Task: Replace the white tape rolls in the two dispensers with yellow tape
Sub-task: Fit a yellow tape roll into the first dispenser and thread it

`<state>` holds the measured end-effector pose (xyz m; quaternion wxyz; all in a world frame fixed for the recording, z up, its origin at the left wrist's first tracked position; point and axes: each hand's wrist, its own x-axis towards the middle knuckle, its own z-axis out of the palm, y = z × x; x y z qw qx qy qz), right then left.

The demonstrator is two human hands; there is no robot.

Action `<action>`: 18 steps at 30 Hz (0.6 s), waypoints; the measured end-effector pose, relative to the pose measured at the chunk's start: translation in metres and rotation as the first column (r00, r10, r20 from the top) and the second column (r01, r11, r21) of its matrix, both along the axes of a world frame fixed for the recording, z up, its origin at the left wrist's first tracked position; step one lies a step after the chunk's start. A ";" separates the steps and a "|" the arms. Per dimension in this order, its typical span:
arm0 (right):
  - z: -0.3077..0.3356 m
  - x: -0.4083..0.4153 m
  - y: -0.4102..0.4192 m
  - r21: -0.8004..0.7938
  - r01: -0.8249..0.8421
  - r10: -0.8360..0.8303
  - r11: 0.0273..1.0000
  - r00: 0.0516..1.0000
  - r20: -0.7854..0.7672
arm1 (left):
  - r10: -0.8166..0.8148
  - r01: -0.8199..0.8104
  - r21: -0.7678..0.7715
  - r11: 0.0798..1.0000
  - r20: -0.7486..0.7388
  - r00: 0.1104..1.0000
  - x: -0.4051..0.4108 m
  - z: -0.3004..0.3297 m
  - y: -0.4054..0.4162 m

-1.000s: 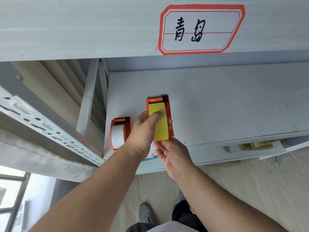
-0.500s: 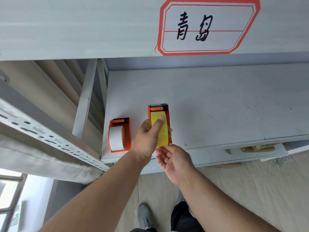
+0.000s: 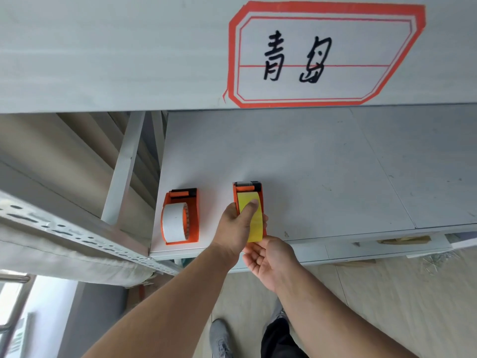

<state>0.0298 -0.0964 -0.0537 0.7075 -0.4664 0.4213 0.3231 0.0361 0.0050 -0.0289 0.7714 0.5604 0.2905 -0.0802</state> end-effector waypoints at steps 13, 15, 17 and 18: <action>-0.003 0.005 -0.003 0.002 0.028 -0.028 1.000 0.999 -0.024 | -0.043 0.043 0.021 0.999 -0.001 0.999 0.009 -0.008 -0.005; -0.002 0.007 -0.003 -0.003 0.019 -0.019 1.000 0.999 -0.026 | -0.041 0.041 0.028 0.999 -0.006 0.999 0.012 -0.009 -0.006; -0.002 0.008 -0.003 -0.011 -0.004 0.003 1.000 0.999 -0.038 | -0.031 0.032 0.035 0.999 -0.016 0.999 0.012 -0.010 -0.005; -0.002 0.008 -0.003 -0.015 -0.011 0.010 1.000 0.999 -0.045 | -0.032 0.032 0.036 0.999 -0.017 0.999 0.011 -0.012 -0.005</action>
